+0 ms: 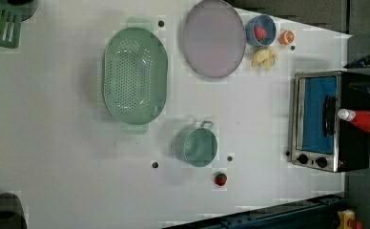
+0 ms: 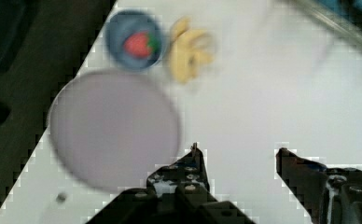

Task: Pick Ketchup from oven and place it on table.

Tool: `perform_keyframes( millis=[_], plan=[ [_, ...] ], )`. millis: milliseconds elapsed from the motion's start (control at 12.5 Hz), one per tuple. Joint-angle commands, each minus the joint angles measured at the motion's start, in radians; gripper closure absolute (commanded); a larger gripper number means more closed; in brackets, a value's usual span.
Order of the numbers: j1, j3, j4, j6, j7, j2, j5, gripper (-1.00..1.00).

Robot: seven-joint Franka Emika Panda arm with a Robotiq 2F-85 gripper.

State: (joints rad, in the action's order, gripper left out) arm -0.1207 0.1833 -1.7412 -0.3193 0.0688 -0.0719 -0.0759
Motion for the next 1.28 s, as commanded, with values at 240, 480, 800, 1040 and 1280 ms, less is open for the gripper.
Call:
perform_keyframes(
  millis=[240,480,800,1040,1280],
  plan=[
    [-0.012,-0.039,-0.209,-0.081,-0.014,-0.018,0.008,-0.2],
    [-0.011,-0.028,-0.371,-0.249,-0.014,-0.021,0.034,-0.2],
    [-0.011,-0.014,-0.506,-0.412,-0.014,-0.043,0.034,-0.2],
    [-0.01,-0.004,-0.56,-0.573,-0.014,-0.173,0.034,-0.2],
    [-0.01,-0.004,-0.562,-0.652,-0.014,-0.263,0.033,-0.38]
  ],
)
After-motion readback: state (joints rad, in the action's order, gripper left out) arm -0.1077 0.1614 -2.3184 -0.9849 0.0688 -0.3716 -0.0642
